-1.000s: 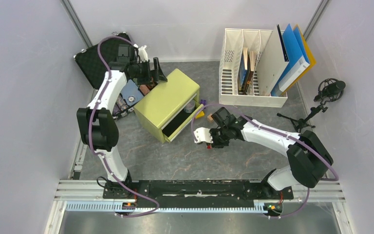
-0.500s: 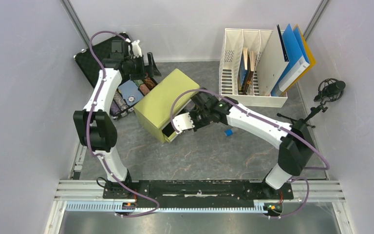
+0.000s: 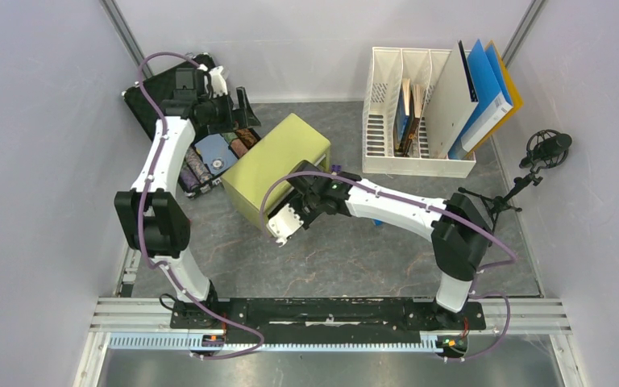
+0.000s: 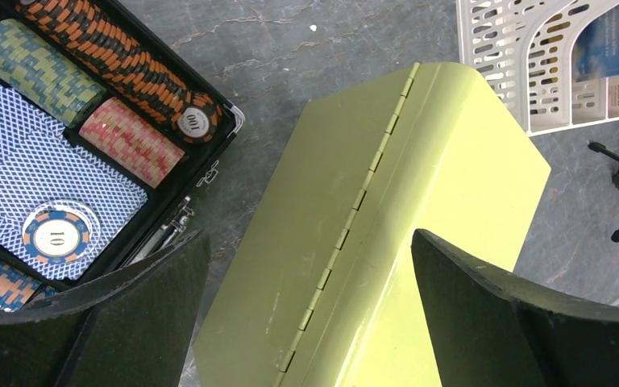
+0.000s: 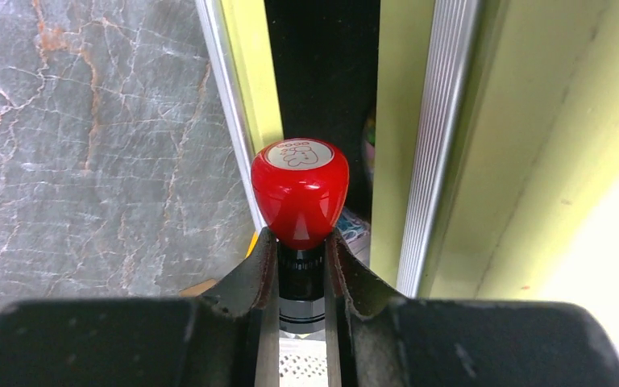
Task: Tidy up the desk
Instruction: Place the stationery in the drawer.
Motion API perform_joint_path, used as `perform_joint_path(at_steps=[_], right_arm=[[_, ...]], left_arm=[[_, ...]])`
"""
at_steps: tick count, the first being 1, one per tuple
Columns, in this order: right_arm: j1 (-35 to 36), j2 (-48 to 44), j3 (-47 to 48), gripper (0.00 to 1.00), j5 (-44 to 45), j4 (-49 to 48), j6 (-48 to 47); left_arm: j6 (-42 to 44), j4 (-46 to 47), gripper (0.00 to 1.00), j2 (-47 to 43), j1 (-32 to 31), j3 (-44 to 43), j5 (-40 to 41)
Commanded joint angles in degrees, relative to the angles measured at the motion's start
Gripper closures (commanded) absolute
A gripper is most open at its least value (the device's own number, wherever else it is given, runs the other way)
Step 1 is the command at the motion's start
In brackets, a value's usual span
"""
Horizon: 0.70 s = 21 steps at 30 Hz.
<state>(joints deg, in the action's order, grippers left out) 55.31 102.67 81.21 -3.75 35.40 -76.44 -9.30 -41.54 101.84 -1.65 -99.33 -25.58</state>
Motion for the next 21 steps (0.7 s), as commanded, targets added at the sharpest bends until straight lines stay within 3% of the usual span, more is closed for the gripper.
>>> perform_joint_path(at_steps=[1,5,21], right_arm=[[1.2,0.7,2.6,0.92,2.5,-3.4,-2.7],[2.3,1.7,2.6,0.91,3.4,-4.7,-2.9],[3.8,2.6,-0.5,0.67,5.6,-12.1,-1.6]], left_arm=[[2.3,-0.1,0.0,-2.4,0.5,0.5,0.2],[2.2,-0.1,0.0,-2.3,0.7,0.7,-0.2],[2.1,0.0,0.0,-2.7,0.9,2.2,-1.0]])
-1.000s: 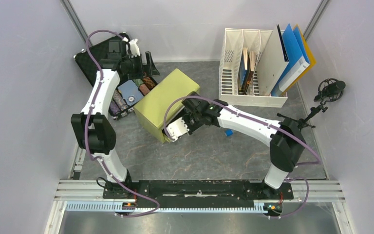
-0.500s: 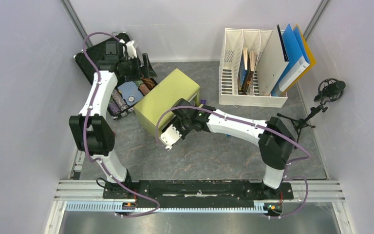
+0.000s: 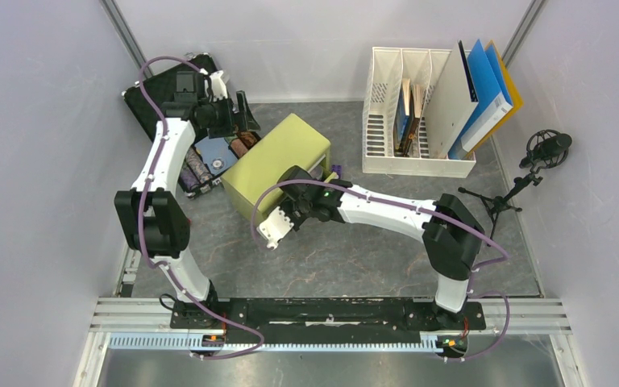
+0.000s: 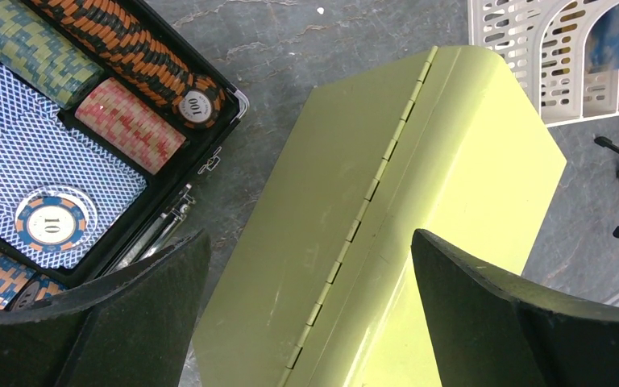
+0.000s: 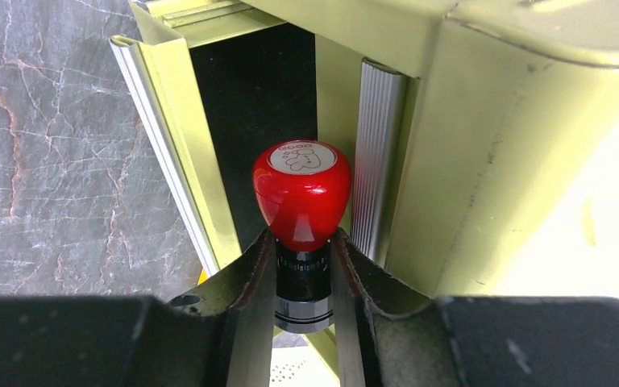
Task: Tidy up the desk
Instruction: Place the stationery in the drawer.
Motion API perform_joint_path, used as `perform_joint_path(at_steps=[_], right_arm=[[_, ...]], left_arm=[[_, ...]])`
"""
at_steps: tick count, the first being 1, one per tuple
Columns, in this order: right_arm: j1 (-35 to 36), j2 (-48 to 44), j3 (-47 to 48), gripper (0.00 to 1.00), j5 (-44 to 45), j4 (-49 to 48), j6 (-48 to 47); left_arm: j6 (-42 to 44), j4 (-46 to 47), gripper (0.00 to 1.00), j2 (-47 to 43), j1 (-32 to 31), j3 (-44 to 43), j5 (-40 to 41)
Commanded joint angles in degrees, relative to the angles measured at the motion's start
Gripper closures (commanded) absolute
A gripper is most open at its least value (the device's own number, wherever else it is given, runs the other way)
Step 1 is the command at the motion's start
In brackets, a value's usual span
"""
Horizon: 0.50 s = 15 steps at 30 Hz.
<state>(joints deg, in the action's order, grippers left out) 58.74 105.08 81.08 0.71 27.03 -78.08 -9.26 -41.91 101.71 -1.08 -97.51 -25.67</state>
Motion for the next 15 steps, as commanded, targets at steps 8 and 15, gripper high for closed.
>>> perform_joint_path(at_steps=[8,15], right_arm=[[0.8,1.2,-1.3,0.67,-0.5,-4.2,-0.8],[1.6,2.4,-1.4,0.66,-0.5,-4.4,-1.3]], left_arm=[[2.1,0.4,0.0,-3.1,0.5,1.0,-0.7],[2.2,0.3,0.0,-3.9,0.7,1.4,-0.6]])
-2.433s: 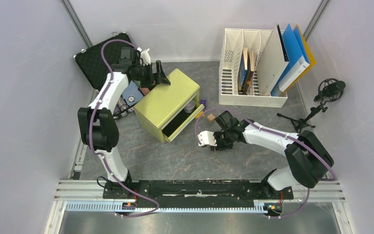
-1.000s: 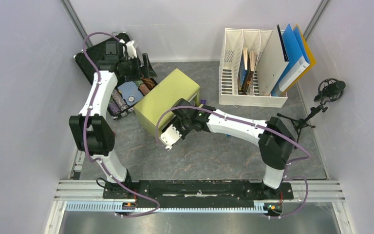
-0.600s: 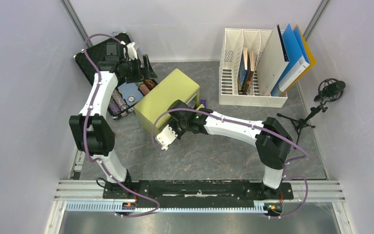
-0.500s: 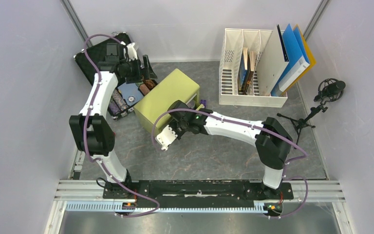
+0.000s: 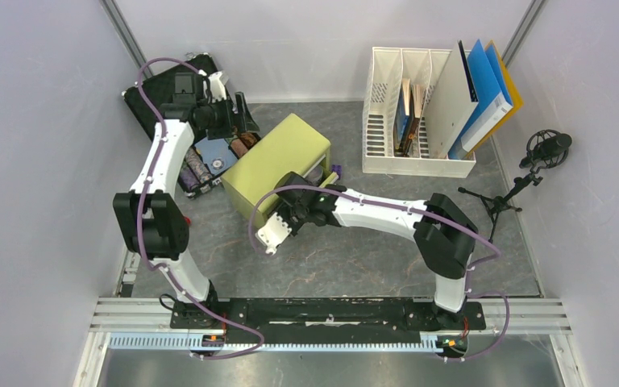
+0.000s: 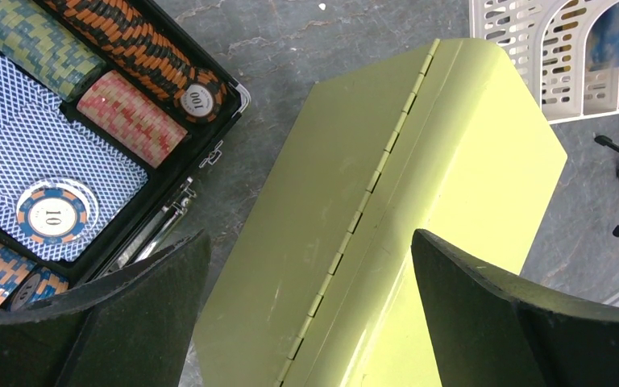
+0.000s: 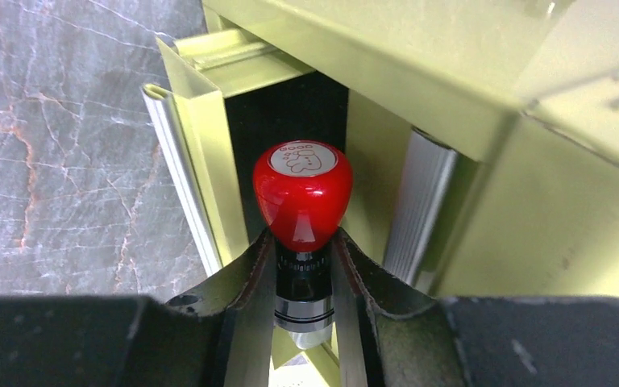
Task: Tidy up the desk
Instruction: Place the stationery in the drawer.
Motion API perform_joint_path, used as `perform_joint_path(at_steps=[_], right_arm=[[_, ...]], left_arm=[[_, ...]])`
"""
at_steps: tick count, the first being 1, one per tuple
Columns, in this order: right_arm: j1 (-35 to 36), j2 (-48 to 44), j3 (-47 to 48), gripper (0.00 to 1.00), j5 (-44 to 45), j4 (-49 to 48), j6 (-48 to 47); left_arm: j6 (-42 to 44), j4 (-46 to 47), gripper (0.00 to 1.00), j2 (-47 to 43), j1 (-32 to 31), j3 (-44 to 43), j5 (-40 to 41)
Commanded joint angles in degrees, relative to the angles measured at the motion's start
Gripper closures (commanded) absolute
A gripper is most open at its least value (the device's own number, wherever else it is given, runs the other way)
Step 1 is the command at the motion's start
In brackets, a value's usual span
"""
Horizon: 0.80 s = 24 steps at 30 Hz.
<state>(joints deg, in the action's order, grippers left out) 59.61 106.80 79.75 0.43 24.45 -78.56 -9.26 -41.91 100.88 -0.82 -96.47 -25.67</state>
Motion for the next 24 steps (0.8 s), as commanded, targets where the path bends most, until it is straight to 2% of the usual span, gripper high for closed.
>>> perform_joint_path(at_steps=[1,8,15,24], right_arm=[[0.8,0.7,-0.1,0.65,-0.3,-1.9,-0.7],[0.8,-0.8,-1.6,0.44,1.5,-3.4,-0.3],[0.7,-4.3,-2.6,0.44,5.6,-3.5,1.0],[-2.0,-9.2,-2.2,0.44,5.6,-1.2,6.2]], left_arm=[[2.1,0.3,0.0,-3.0,0.5,0.4,-0.6],[2.0,0.3,0.0,-3.1,0.5,0.4,-0.7],[1.6,0.5,0.0,-3.0,0.5,0.0,-0.8],[0.9,1.0,0.0,-2.4,0.5,0.0,-1.5]])
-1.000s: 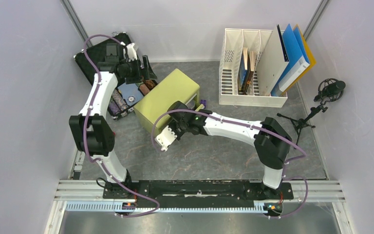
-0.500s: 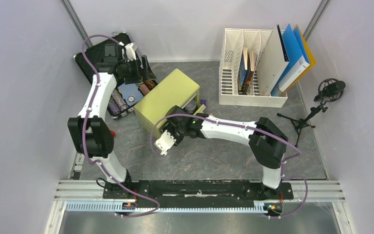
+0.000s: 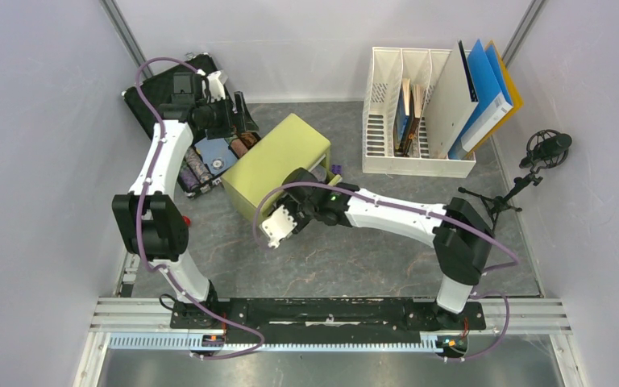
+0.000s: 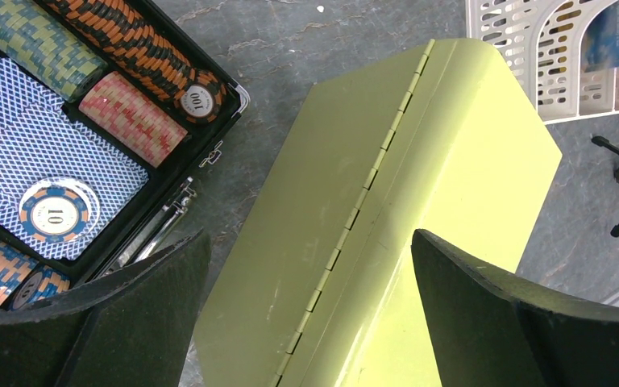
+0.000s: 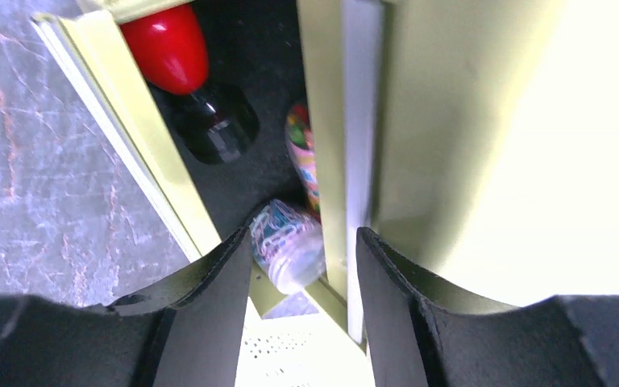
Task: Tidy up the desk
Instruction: Place the stationery in the drawer, then pick up the stationery from the center of the board.
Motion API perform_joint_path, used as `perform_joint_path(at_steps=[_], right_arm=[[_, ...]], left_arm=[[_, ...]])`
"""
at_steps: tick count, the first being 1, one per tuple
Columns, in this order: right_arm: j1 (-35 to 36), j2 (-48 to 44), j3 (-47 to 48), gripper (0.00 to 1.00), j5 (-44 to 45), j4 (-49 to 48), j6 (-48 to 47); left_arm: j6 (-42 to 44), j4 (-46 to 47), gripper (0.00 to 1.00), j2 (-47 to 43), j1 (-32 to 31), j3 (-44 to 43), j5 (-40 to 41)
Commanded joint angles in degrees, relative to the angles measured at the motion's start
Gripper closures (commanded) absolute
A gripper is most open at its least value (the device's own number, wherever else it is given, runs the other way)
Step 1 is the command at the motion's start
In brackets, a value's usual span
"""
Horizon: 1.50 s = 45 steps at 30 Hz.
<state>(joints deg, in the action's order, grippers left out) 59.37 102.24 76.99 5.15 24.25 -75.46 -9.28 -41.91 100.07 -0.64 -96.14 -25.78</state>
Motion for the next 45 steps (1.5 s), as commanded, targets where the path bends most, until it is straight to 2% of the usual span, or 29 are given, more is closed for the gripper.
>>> perform_joint_path(at_steps=[1,7,12,16,26,37,41,45], right_arm=[[-2.5,-5.2,0.5,0.44,0.5,0.2,3.6],[-9.8,-9.2,-1.2,0.41,-5.0,9.7,5.7],[-17.7,-11.4,-2.8,0.33,-12.4,19.3,4.1],[-21.8,-11.7,-5.9,0.31,-12.7,24.4,1.1],[-28.2,-10.2,-12.2,0.29,-12.3,25.1,-2.5],[-29.0,-5.4,-12.6,0.3,-14.4,24.4,-3.1],[-29.0,-4.0,-13.6,0.32,-14.7,23.3,-2.9],[-29.1,-2.6,-13.4,0.4,-15.4,23.1,-2.2]], left_arm=[[0.9,1.0,0.0,-1.5,0.3,-0.4,-1.4],[0.8,1.3,0.0,-1.5,0.3,-0.2,-1.8],[0.6,1.7,0.0,-1.5,0.3,-0.4,-2.3],[0.6,1.7,0.0,-1.4,0.3,-0.4,-2.5],[0.8,1.6,0.0,-1.4,0.3,-0.5,-2.3],[1.3,1.1,0.0,-1.3,0.4,-0.5,-1.7],[1.4,0.9,0.0,-1.3,0.4,-0.6,-1.6],[1.7,0.9,0.0,-1.5,0.5,-1.2,-1.5]])
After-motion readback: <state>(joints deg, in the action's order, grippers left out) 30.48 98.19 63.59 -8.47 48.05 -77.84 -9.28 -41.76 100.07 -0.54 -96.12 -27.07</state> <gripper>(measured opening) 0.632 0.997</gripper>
